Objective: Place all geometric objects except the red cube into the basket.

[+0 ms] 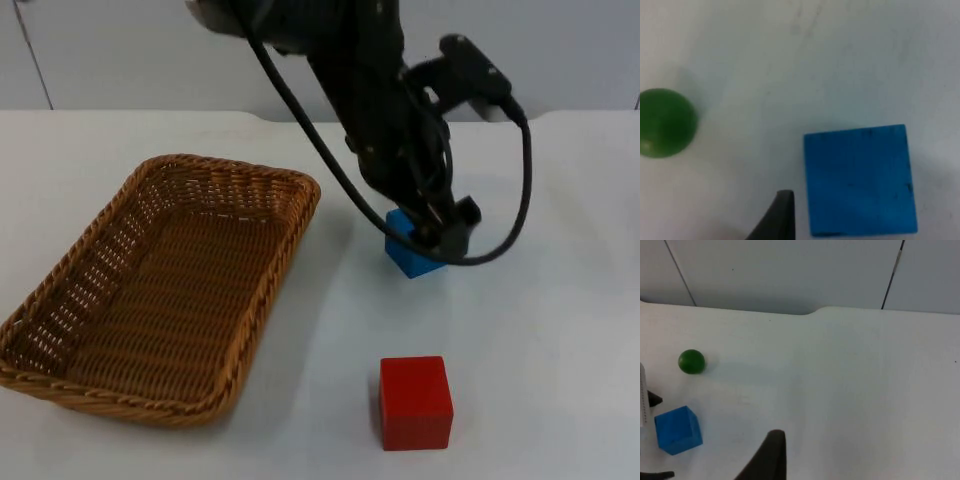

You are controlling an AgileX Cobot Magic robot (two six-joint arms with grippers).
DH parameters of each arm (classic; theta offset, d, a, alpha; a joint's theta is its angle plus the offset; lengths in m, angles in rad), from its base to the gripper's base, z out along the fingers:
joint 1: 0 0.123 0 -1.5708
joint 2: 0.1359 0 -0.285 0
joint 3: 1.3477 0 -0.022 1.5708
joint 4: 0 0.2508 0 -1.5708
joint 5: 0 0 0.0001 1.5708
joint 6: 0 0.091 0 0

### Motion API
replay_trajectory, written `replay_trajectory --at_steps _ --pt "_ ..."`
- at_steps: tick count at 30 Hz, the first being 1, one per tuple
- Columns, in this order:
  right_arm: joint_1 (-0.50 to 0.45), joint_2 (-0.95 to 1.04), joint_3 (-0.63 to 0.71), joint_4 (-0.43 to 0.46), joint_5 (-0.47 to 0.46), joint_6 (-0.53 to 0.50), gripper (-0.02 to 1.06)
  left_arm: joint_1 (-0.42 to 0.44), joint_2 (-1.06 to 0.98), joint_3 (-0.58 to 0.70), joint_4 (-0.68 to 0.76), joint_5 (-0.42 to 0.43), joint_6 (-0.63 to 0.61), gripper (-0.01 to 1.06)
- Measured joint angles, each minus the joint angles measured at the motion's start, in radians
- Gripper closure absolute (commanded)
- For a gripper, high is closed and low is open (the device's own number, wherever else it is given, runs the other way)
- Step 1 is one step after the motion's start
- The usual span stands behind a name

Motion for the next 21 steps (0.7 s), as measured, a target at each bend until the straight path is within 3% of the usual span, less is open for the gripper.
replay_trajectory --at_steps 9,13,15,16,17,19,21 --pt "0.000 0.000 0.000 -0.002 0.000 -0.002 -0.01 0.002 0.062 -0.004 -0.052 -0.093 0.000 0.00" --pt "0.000 0.000 0.000 -0.006 0.000 -0.004 -0.01 0.002 0.089 -0.034 -0.066 -0.097 0.000 0.00" --pt "0.000 0.000 0.000 -0.007 0.000 -0.004 -0.01 0.002 0.101 -0.051 -0.070 -0.101 0.000 0.07" --pt "0.000 0.000 0.000 -0.007 0.000 -0.004 -0.01 0.002 0.101 -0.051 -0.070 -0.101 0.000 0.18" --pt "0.000 0.000 0.000 -0.010 0.000 -0.004 -0.01 0.002 0.106 -0.065 -0.072 -0.101 0.008 0.18" --pt "0.000 0.000 0.000 -0.014 -0.002 -0.004 -0.01 0.002 0.112 -0.078 -0.080 -0.101 0.013 0.55" --pt "0.000 0.000 0.000 -0.018 -0.004 -0.004 -0.01 0.002 0.116 -0.080 -0.082 -0.101 0.013 1.05"
